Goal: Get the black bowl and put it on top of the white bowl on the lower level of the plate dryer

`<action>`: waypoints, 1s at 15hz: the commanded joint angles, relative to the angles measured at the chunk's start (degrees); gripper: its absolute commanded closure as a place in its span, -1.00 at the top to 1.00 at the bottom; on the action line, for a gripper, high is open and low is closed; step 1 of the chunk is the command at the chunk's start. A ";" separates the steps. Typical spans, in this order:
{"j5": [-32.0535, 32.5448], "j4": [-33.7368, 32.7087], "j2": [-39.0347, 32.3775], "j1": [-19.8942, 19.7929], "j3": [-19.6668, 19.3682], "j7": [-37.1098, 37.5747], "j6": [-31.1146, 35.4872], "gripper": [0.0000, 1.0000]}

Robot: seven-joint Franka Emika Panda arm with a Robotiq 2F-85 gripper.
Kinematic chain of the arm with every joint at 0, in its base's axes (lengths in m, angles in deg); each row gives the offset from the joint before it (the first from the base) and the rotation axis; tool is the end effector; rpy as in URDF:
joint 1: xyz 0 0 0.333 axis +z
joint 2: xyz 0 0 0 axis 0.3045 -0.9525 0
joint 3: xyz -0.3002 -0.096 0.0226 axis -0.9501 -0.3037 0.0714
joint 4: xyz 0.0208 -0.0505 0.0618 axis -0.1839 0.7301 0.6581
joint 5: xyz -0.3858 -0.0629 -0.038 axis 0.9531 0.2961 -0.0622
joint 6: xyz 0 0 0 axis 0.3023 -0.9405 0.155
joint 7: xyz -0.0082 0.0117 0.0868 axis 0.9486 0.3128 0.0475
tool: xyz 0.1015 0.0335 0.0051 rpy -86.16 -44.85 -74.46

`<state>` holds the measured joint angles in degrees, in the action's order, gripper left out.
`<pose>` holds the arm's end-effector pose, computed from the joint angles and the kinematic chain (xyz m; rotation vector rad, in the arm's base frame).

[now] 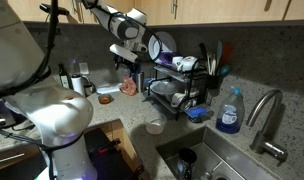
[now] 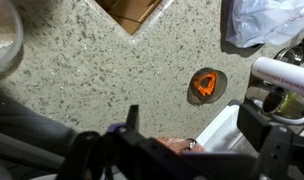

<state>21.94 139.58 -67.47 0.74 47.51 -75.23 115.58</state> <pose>0.3951 0.2058 0.4338 -2.6556 -0.7315 -0.0246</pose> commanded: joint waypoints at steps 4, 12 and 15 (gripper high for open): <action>-3.34 -2.37 -1.72 3.33 1.91 -8.09 -1.54 1.00; -2.43 -1.42 -1.47 3.08 2.66 -7.85 -0.32 1.00; -2.72 -1.56 -1.89 3.41 2.85 -8.45 0.15 1.00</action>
<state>19.66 138.26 -68.97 4.45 49.57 -83.00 115.45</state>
